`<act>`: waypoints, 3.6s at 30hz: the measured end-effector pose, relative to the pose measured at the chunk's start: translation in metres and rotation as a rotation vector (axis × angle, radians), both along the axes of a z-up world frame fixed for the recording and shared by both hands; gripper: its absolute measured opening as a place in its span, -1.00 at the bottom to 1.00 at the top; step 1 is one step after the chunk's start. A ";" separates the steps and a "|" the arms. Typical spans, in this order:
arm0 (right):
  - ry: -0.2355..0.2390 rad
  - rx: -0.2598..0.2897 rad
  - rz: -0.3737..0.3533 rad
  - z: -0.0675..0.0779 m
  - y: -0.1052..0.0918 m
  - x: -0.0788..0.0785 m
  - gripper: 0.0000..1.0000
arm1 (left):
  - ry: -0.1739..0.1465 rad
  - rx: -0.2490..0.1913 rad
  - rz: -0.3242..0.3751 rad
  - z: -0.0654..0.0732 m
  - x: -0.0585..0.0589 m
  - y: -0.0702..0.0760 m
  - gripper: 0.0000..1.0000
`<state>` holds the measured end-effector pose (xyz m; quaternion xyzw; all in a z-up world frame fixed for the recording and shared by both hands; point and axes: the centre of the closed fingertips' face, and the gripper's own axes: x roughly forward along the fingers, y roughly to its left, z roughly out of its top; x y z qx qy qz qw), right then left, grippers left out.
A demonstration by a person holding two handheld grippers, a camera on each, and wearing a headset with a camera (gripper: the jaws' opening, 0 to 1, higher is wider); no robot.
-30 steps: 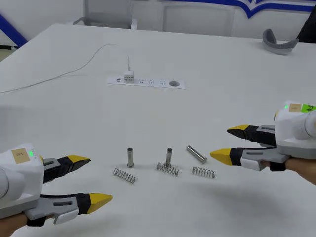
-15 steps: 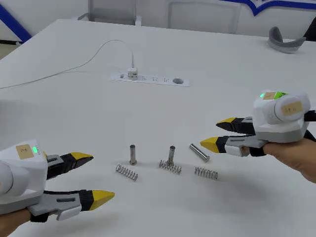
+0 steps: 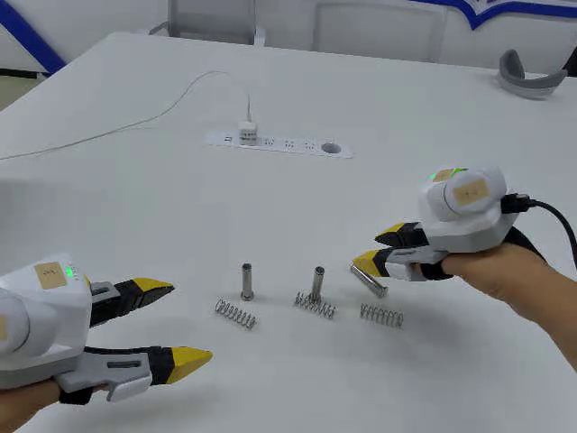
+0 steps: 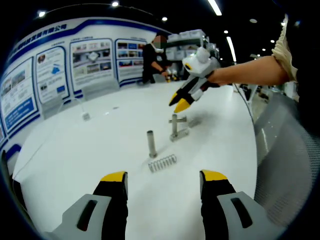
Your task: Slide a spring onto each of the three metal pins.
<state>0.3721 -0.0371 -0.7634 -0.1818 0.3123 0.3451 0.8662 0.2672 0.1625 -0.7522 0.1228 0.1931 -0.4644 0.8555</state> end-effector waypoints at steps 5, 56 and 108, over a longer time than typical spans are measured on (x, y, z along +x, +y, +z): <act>0.035 -0.032 -0.008 -0.010 0.003 0.001 -0.40 | 0.003 -0.001 -0.002 0.000 -0.001 0.000 0.16; 0.231 -0.066 -0.126 -0.042 0.003 0.005 -0.82 | 0.021 -0.001 0.010 -0.006 -0.002 0.005 0.12; 0.101 0.020 -0.217 0.008 -0.020 -0.030 -0.82 | -0.002 -0.010 -0.011 0.004 -0.002 -0.001 0.11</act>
